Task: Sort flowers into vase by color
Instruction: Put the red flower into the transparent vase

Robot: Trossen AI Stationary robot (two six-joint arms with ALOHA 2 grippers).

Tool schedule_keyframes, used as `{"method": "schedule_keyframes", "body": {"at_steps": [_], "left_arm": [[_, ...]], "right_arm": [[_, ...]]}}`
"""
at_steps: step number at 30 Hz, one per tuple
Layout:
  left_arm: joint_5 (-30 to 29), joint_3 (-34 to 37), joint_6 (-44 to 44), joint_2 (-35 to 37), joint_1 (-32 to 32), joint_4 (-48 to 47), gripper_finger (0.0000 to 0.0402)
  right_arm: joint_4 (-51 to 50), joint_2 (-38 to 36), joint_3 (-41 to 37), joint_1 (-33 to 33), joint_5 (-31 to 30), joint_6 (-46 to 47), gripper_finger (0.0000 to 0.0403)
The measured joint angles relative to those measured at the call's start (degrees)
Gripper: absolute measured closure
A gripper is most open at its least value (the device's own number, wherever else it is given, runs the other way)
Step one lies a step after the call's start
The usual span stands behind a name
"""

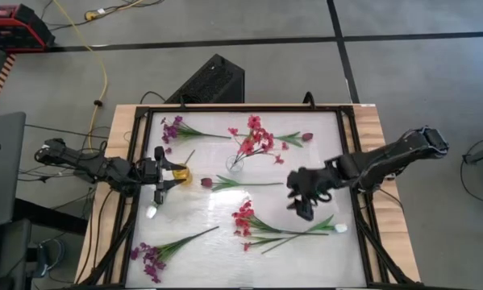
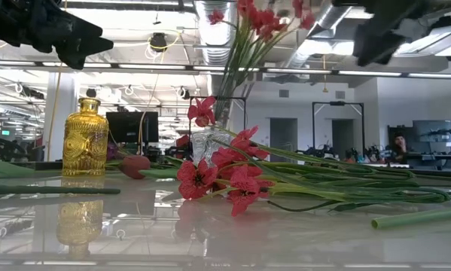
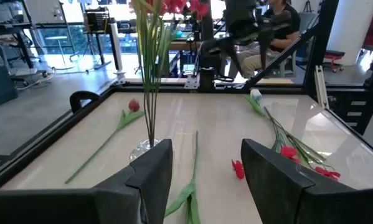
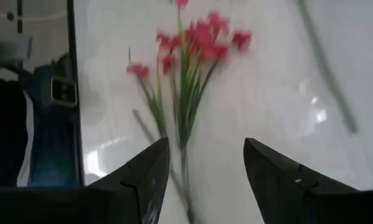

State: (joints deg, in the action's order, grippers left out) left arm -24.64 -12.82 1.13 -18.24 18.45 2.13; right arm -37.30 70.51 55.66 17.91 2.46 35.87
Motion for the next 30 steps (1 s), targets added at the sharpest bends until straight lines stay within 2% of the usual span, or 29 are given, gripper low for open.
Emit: {"method": "schedule_keyframes", "body": {"at_steps": [5,10,13,19,30], "left_arm": [[0.1,0.0,-0.02,0.02,0.0,-0.02,0.0219],[0.12,0.0,0.27,0.02,0.0,0.04,0.0219],[0.12,0.0,0.98,0.0,0.0,0.01,0.0219],[0.11,0.0,1.46,0.0,-0.01,-0.02,0.0219],[0.09,0.0,1.23,0.0,-0.01,-0.07,0.0219]], "right_arm": [[-0.51,4.5,0.0,7.03,-0.62,4.64,0.018],[-0.04,11.38,0.0,10.67,-0.66,4.83,0.0181],[0.37,15.51,0.0,11.43,0.17,4.87,0.0181],[0.72,21.83,0.0,11.26,6.69,8.16,0.0181],[3.94,28.06,-0.01,11.74,7.49,7.69,0.0181]]}}
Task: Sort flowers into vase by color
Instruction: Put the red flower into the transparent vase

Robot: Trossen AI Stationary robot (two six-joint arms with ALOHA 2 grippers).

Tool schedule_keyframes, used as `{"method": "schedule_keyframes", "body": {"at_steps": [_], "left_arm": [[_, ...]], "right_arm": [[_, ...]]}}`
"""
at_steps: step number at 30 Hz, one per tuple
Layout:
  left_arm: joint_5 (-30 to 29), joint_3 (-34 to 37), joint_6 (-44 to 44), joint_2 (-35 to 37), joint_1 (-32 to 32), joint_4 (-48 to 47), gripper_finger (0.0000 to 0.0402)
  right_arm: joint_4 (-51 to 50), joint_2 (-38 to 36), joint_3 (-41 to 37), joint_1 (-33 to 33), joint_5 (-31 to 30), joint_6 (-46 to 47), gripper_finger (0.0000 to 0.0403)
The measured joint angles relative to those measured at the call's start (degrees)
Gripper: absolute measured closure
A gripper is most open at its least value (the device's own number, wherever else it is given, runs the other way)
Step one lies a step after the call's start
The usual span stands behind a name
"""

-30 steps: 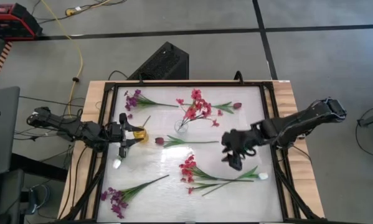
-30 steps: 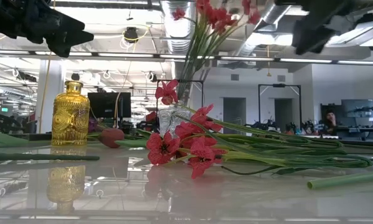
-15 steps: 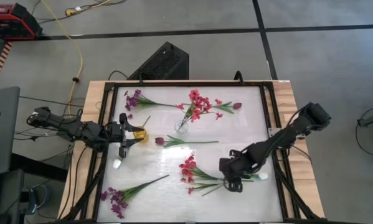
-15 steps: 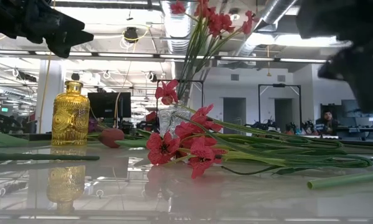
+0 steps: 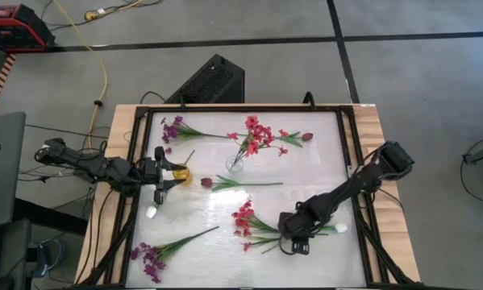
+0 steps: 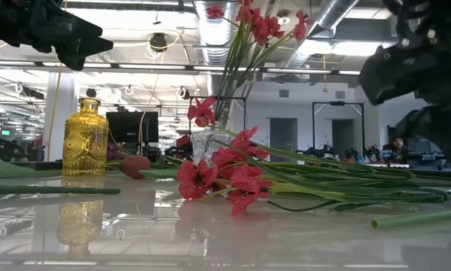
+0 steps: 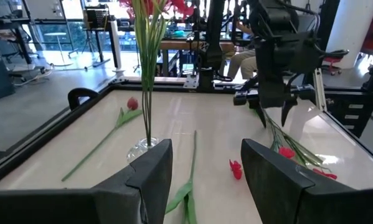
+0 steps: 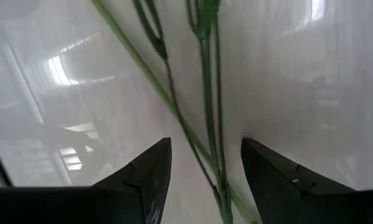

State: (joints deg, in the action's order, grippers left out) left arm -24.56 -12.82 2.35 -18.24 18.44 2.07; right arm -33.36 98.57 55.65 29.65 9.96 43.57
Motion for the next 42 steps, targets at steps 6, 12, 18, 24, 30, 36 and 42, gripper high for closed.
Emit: {"method": "schedule_keyframes", "body": {"at_steps": [6,12,18,24,30,36,42], "left_arm": [[-0.02,0.0,-0.15,-0.02,0.01,-0.06,0.0219],[-0.04,0.0,-0.16,-0.02,0.0,-0.02,0.0219],[-0.07,0.0,-0.14,-0.02,0.0,-0.02,0.0219],[-0.07,0.0,-0.16,-0.02,0.0,-0.02,0.0219],[-0.07,0.0,-0.17,-0.02,0.0,-0.02,0.0219],[-0.11,0.0,-0.94,-0.02,0.01,-0.02,0.0219],[-0.17,0.0,-1.27,-0.02,0.01,0.0,0.0219]], "right_arm": [[0.02,0.85,0.16,-0.26,0.42,-0.1,0.0199],[0.86,-0.9,-0.08,-1.38,0.61,-0.5,0.0277],[1.05,-3.84,-0.06,-3.21,1.92,-0.56,0.038],[5.04,-8.41,-0.06,-3.96,-0.69,-3.42,0.0378],[17.01,-15.1,-0.06,-2.93,-11.82,-16.7,0.0387],[34.95,-17.13,0.01,-2.82,-28.68,-40.72,0.0387],[60.25,-7.79,0.05,-6.82,-31.66,-61.82,0.0387]]}}
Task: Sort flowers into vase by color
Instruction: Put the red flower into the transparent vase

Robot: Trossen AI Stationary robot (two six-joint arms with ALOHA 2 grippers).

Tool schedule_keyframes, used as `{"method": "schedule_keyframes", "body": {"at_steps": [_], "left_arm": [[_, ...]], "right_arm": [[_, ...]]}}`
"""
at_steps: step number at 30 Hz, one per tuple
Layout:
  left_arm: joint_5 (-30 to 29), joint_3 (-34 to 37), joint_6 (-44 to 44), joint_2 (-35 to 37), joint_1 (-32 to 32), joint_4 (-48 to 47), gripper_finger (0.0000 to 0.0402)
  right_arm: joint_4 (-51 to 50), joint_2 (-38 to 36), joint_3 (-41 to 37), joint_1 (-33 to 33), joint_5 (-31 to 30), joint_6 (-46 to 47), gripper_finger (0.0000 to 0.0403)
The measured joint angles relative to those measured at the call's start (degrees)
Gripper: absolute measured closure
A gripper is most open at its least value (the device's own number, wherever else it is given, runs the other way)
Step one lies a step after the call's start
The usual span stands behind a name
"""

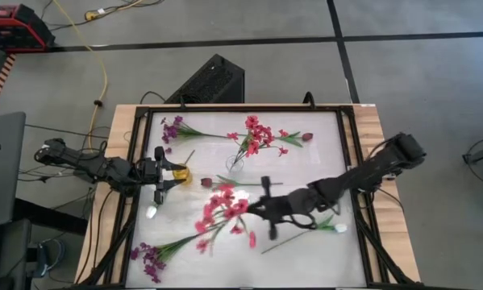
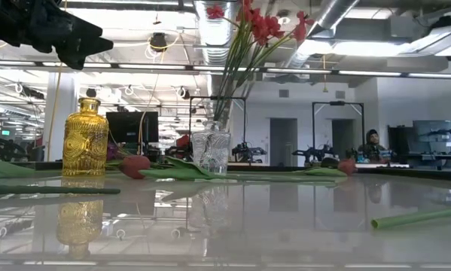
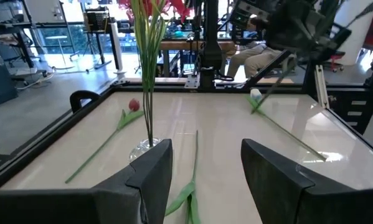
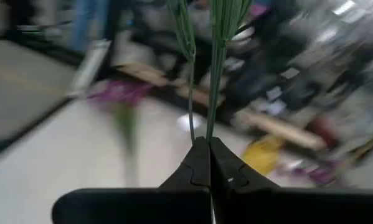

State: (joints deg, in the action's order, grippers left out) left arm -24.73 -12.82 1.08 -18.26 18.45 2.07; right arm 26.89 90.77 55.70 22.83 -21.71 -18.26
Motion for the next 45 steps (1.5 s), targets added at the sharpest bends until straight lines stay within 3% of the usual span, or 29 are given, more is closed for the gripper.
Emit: {"method": "schedule_keyframes", "body": {"at_steps": [6,14,29,45], "left_arm": [[-0.02,0.0,0.0,0.0,-0.01,-0.02,0.0219],[0.0,0.0,0.04,0.0,0.0,-0.11,0.0219],[-0.04,0.0,1.7,-0.11,-0.01,-2.56,0.0219],[-0.09,0.0,2.8,-0.09,-0.01,-2.56,0.0219]], "right_arm": [[23.0,10.86,-0.04,-4.42,-13.11,-7.71,0.0387],[40.35,18.39,-0.07,-10.19,-14.54,-9.23,0.0387],[38.48,18.81,-0.07,-12.84,-16.1,-8.17,0.0387],[31.63,18.87,-0.07,-15.13,-18.71,4.27,0.0382]]}}
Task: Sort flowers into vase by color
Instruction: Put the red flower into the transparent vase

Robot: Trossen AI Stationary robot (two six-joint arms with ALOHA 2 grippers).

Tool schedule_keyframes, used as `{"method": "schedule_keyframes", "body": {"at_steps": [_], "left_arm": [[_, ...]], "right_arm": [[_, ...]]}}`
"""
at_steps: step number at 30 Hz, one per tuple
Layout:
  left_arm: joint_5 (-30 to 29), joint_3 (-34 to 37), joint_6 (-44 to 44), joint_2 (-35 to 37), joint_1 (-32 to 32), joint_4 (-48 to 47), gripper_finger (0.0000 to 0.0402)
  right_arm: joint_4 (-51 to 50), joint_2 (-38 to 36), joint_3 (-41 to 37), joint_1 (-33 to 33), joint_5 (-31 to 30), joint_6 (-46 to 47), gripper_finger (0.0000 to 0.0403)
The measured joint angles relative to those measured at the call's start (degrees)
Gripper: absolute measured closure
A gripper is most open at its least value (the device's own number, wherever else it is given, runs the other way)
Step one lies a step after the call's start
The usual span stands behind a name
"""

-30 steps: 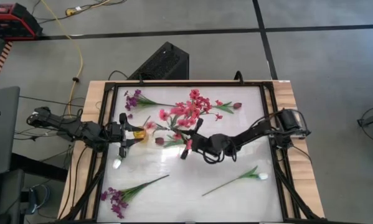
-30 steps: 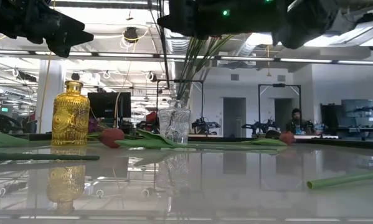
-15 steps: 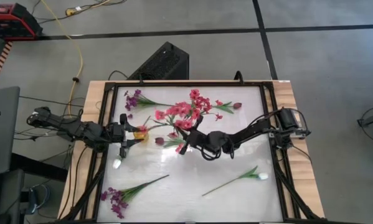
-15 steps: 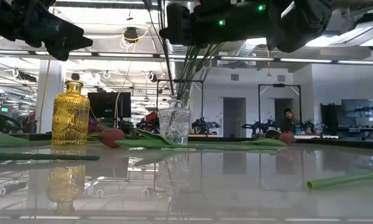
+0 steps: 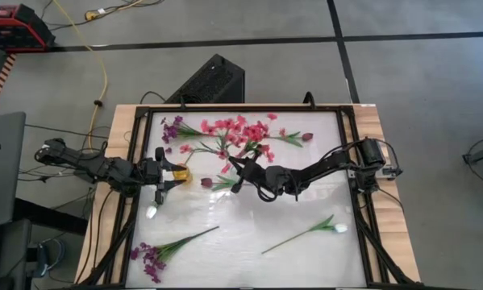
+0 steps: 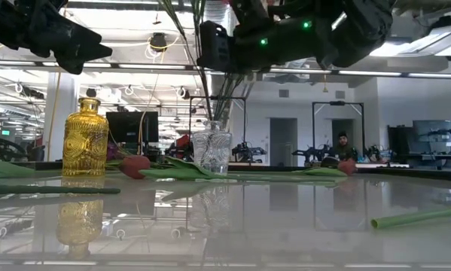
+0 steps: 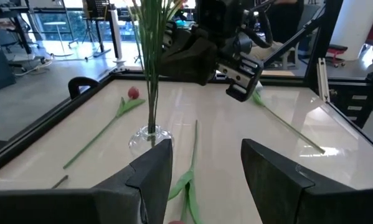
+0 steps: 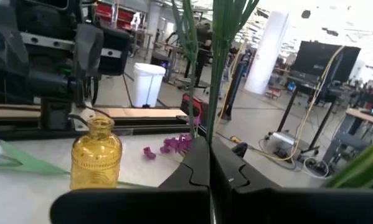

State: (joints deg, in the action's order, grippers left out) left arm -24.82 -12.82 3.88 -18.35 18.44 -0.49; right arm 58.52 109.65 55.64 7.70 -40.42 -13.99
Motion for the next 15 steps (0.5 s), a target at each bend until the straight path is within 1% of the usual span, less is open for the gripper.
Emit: {"method": "schedule_keyframes", "body": {"at_steps": [6,15], "left_arm": [[0.0,0.0,0.16,-0.02,0.0,0.01,0.0219],[0.0,0.0,0.46,-0.02,0.02,0.0,0.0219]], "right_arm": [[-2.14,0.0,0.0,0.41,-0.05,0.49,0.0355],[-2.56,-0.22,0.0,0.77,-0.83,0.49,0.0348]]}}
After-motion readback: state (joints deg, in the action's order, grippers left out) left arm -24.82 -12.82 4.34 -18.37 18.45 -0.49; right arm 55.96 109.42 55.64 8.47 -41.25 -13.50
